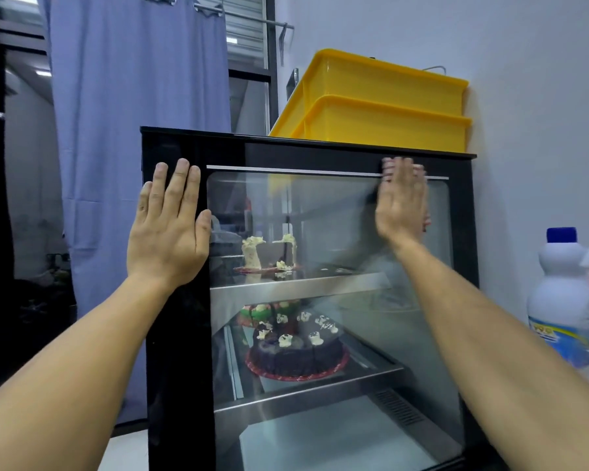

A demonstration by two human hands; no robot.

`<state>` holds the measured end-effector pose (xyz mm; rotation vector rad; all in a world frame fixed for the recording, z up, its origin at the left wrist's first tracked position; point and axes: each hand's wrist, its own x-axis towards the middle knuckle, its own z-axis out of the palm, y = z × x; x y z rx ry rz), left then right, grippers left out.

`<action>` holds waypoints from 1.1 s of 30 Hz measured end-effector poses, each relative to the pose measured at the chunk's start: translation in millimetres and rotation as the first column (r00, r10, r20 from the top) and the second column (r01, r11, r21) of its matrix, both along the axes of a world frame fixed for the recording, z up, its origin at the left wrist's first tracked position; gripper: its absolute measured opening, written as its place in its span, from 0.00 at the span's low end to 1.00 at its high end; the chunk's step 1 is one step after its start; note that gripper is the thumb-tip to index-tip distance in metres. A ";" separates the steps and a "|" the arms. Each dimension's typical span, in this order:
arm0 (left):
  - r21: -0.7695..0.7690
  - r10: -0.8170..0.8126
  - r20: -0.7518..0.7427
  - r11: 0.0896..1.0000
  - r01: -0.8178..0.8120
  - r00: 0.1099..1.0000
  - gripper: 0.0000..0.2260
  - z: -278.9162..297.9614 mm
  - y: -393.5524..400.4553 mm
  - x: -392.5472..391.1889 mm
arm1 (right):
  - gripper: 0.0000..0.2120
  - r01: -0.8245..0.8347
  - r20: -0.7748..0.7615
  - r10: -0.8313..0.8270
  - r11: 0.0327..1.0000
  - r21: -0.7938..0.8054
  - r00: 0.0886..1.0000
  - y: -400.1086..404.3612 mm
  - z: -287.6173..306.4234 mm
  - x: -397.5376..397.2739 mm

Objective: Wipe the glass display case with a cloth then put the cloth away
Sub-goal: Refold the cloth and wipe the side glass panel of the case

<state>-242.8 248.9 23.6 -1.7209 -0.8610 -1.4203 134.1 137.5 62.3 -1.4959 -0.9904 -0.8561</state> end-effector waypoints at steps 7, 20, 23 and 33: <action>0.004 -0.008 0.014 1.000 0.008 1.000 0.30 0.2 -0.3 2.2 | 0.30 0.075 -0.769 0.131 0.971 0.227 0.626 7.9 -37.2 -14.7; 0.028 -0.013 0.033 1.000 0.012 0.999 0.30 0.9 -3.1 3.3 | 0.29 0.045 -0.722 0.086 0.986 0.161 0.687 -25.6 -21.0 88.8; 0.022 -0.015 0.026 1.000 0.015 1.000 0.30 1.0 -4.9 3.5 | 0.30 0.111 -0.830 0.132 0.968 0.227 0.542 -17.6 -42.1 81.1; 0.044 -0.015 0.042 0.999 0.013 0.999 0.30 1.7 -5.2 4.3 | 0.28 -0.059 -0.319 0.078 0.996 0.069 0.945 -21.1 -32.0 89.3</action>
